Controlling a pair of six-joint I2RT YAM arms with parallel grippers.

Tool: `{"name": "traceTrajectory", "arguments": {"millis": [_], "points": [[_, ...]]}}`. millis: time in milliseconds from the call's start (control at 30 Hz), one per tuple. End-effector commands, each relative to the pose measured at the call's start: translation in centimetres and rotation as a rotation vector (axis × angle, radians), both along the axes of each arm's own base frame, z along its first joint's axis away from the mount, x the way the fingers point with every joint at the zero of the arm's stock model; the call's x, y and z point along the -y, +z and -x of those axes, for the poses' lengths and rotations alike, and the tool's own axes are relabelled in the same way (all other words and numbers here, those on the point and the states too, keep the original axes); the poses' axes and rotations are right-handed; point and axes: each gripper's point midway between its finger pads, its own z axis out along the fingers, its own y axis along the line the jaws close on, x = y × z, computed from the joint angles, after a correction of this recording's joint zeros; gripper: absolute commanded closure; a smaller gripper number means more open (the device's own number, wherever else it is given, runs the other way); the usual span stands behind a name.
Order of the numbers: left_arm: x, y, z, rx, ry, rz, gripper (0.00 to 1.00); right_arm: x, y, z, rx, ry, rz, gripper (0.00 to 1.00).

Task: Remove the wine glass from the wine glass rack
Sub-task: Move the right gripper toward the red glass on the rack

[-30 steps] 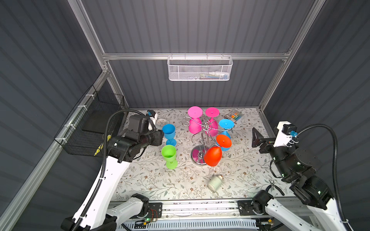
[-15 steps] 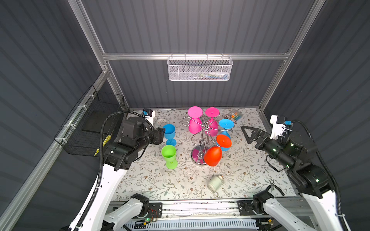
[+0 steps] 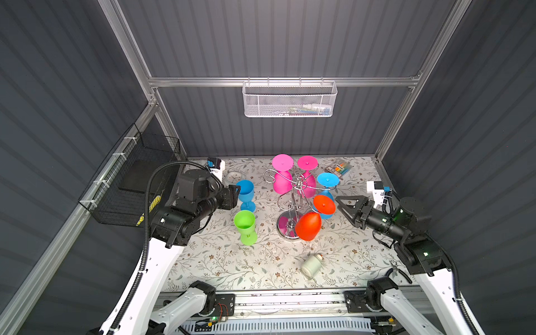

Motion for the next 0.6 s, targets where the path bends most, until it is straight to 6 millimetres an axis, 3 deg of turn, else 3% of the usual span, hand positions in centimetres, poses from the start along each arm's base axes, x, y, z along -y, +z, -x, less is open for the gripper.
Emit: {"name": "traceTrajectory", "arguments": {"millis": [0, 567], "points": [[-0.10, 0.40, 0.24, 0.017, 0.004, 0.031, 0.36, -0.61, 0.35, 0.61, 0.002, 0.050, -0.050, 0.40], [-0.33, 0.20, 0.59, 0.011, 0.013, 0.035, 0.36, -1.18, -0.53, 0.11, -0.020, 0.078, -0.104, 0.71]]}}
